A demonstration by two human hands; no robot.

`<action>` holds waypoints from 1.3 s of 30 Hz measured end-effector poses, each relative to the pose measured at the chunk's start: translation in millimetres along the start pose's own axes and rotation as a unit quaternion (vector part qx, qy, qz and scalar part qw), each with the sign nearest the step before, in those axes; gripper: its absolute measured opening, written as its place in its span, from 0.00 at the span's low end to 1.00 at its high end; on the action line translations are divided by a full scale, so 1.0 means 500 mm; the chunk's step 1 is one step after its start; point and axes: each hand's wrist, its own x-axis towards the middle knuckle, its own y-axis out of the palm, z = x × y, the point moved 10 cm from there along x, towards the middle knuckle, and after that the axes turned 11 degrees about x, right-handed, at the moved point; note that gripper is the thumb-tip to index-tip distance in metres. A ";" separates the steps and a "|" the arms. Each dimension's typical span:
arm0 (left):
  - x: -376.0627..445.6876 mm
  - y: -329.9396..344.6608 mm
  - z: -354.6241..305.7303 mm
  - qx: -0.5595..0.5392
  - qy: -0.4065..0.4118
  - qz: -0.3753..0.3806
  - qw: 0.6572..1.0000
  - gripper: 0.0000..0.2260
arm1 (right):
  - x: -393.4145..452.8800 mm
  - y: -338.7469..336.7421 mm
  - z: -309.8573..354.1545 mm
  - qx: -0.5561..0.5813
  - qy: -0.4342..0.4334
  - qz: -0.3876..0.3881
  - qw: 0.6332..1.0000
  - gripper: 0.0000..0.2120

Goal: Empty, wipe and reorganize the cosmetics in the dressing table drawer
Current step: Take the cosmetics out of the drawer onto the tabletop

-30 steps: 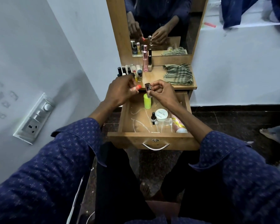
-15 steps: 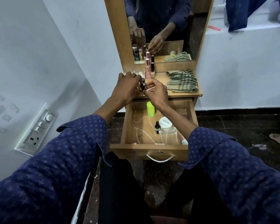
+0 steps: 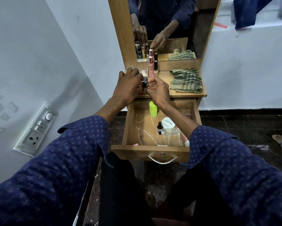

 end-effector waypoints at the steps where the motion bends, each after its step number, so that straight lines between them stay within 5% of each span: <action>1: -0.001 -0.001 0.000 -0.005 0.000 -0.004 1.000 0.16 | -0.002 -0.001 0.000 -0.002 0.000 0.000 1.000 0.15; 8: -0.033 -0.020 -0.001 -0.052 -0.030 -0.063 0.996 0.20 | -0.031 -0.030 0.023 -0.024 -0.018 -0.009 0.999 0.16; 11: -0.081 -0.014 -0.011 -0.124 -0.049 -0.071 0.989 0.13 | -0.066 -0.051 0.034 -0.041 -0.041 0.006 0.998 0.12; 16: -0.168 0.105 -0.055 -0.205 -0.014 0.114 0.972 0.16 | -0.153 -0.042 0.011 -0.064 -0.020 0.157 0.985 0.04; 19: -0.218 0.192 -0.083 -0.155 0.035 0.278 0.947 0.11 | -0.218 -0.019 -0.048 -0.053 0.052 0.276 0.958 0.03; 22: -0.254 0.225 -0.101 -0.073 0.068 0.366 0.925 0.08 | -0.291 0.001 -0.104 -0.074 0.106 0.361 0.923 0.01; 29: -0.301 0.270 -0.140 0.007 0.107 0.524 0.845 0.12 | -0.312 -0.017 -0.158 -0.137 0.143 0.324 0.925 0.05; 39: -0.311 0.275 -0.143 -0.064 0.060 0.519 0.850 0.12 | -0.314 -0.042 -0.201 -0.188 0.204 0.299 0.913 0.06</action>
